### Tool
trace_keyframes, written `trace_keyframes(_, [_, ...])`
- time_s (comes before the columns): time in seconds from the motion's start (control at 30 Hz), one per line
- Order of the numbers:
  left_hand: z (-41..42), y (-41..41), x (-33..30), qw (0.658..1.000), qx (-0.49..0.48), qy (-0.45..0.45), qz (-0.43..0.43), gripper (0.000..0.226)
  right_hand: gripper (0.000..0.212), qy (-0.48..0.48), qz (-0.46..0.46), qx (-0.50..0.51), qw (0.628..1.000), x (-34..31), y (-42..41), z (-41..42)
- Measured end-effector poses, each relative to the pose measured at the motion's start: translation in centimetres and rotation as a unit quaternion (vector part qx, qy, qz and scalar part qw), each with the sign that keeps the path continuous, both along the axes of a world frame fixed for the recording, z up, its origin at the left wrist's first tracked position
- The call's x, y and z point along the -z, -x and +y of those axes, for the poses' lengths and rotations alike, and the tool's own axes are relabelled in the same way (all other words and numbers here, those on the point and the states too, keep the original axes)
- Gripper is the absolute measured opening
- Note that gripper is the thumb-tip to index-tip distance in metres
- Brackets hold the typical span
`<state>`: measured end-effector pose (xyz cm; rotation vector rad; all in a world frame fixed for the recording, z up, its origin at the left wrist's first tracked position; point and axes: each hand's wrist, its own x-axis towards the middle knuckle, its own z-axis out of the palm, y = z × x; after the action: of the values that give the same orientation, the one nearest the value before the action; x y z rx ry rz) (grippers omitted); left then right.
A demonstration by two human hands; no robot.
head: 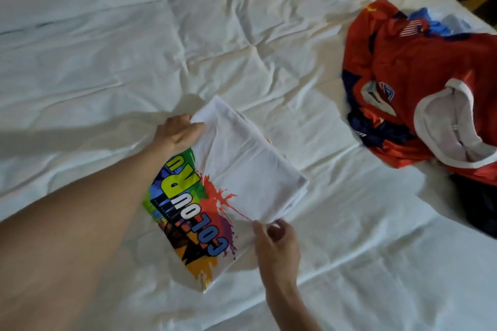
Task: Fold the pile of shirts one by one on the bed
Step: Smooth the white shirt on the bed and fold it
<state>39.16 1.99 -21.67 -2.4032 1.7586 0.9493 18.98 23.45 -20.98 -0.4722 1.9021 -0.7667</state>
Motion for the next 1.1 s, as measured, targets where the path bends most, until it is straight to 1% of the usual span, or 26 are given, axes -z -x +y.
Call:
trace_keyframes(0.07, [1.4, -1.6, 0.2, 0.999, 0.03, -0.018, -0.016, 0.036, 0.016, -0.058, -0.068, -0.009, 0.996, 0.7, -2.3, 1.5])
trace_keyframes(0.1, [2.0, -2.5, 0.3, 0.999, 0.037, -0.022, -0.023, 0.034, 0.018, -0.084, -0.092, -0.025, 0.992, 0.9, -3.2, 1.9])
trace_keyframes(0.17, [3.3, -4.3, 0.3, 0.997, 0.052, -0.028, -0.045, 0.042, 0.015, -0.102, -0.13, -0.052, 0.985, 1.0, -4.2, 2.1])
trace_keyframes(0.23, [4.9, -5.9, 0.6, 0.996, 0.063, -0.009, -0.063, 0.052, 0.01, -0.108, -0.149, -0.071, 0.98, 1.0, -4.2, 2.0])
trace_keyframes(0.33, [8.6, -7.0, 1.4, 0.996, 0.016, 0.055, -0.061, 0.05, 0.012, -0.12, -0.162, -0.088, 0.975, 0.9, -2.6, 1.6])
trace_keyframes(0.37, [10.1, -7.0, 1.6, 0.996, -0.008, 0.074, -0.054, 0.048, 0.014, -0.116, -0.147, -0.096, 0.978, 0.9, -1.9, 1.6])
trace_keyframes(0.43, [13.5, -6.6, 1.6, 0.992, -0.068, 0.097, -0.033, 0.047, 0.02, -0.101, -0.062, -0.142, 0.983, 1.3, -0.4, 1.6])
trace_keyframes(0.5, [17.6, -5.3, 1.6, 0.985, -0.146, 0.093, -0.015, 0.047, 0.029, -0.08, 0.03, -0.185, 0.979, 1.3, 1.8, 1.5])
trace_keyframes(0.57, [22.1, -2.9, 1.4, 0.973, -0.22, 0.071, 0.015, 0.042, 0.033, -0.049, 0.098, -0.199, 0.974, 1.0, 4.3, 1.2])
trace_keyframes(0.63, [25.4, -0.3, 0.8, 0.968, -0.242, 0.057, 0.02, 0.031, 0.031, -0.03, 0.152, -0.196, 0.968, 0.7, 6.5, 0.9])
trace_keyframes(0.67, [26.3, 0.7, 0.4, 0.968, -0.243, 0.068, 0.005, 0.026, 0.028, -0.021, 0.171, -0.199, 0.965, 0.7, 7.1, 0.7])
trace_keyframes(0.7, [26.3, 1.4, 0.2, 0.966, -0.238, 0.098, -0.017, 0.03, 0.026, -0.019, 0.183, -0.207, 0.961, 0.7, 7.4, 0.6])
trace_keyframes(0.77, [24.0, 2.5, -0.2, 0.96, -0.197, 0.193, -0.054, 0.06, 0.026, -0.022, 0.192, -0.227, 0.954, 1.0, 7.4, 0.7])
trace_keyframes(0.8, [22.0, 3.1, -0.5, 0.955, -0.167, 0.241, -0.05, 0.07, 0.028, -0.02, 0.194, -0.235, 0.952, 1.2, 7.3, 0.8])
trace_keyframes(0.83, [19.8, 3.8, -0.7, 0.957, -0.118, 0.263, -0.029, 0.075, 0.03, -0.021, 0.196, -0.239, 0.951, 1.3, 7.2, 1.0])
trace_keyframes(0.87, [17.4, 4.5, -0.8, 0.964, -0.05, 0.262, -0.006, 0.078, 0.031, -0.02, 0.195, -0.238, 0.951, 1.4, 7.2, 1.1])
trace_keyframes(0.9, [15.0, 5.2, -0.9, 0.97, 0.027, 0.241, 0.017, 0.079, 0.032, -0.022, 0.195, -0.234, 0.952, 1.6, 7.2, 1.1])
trace_keyframes(0.93, [12.6, 5.8, -0.9, 0.974, 0.1, 0.198, 0.04, 0.08, 0.032, -0.023, 0.196, -0.23, 0.953, 1.8, 7.2, 1.1])
trace_keyframes(1.0, [8.3, 6.8, -0.9, 0.974, 0.202, 0.09, 0.058, 0.08, 0.028, -0.033, 0.199, -0.227, 0.953, 1.9, 7.1, 1.0])
trace_keyframes(1.03, [6.7, 7.2, -0.9, 0.972, 0.226, 0.047, 0.045, 0.082, 0.027, -0.04, 0.204, -0.228, 0.951, 1.9, 7.0, 1.0])
trace_keyframes(1.1, [4.5, 8.1, -0.8, 0.971, 0.239, 0.003, 0.008, 0.087, 0.029, -0.04, 0.222, -0.232, 0.946, 2.0, 7.0, 1.0])
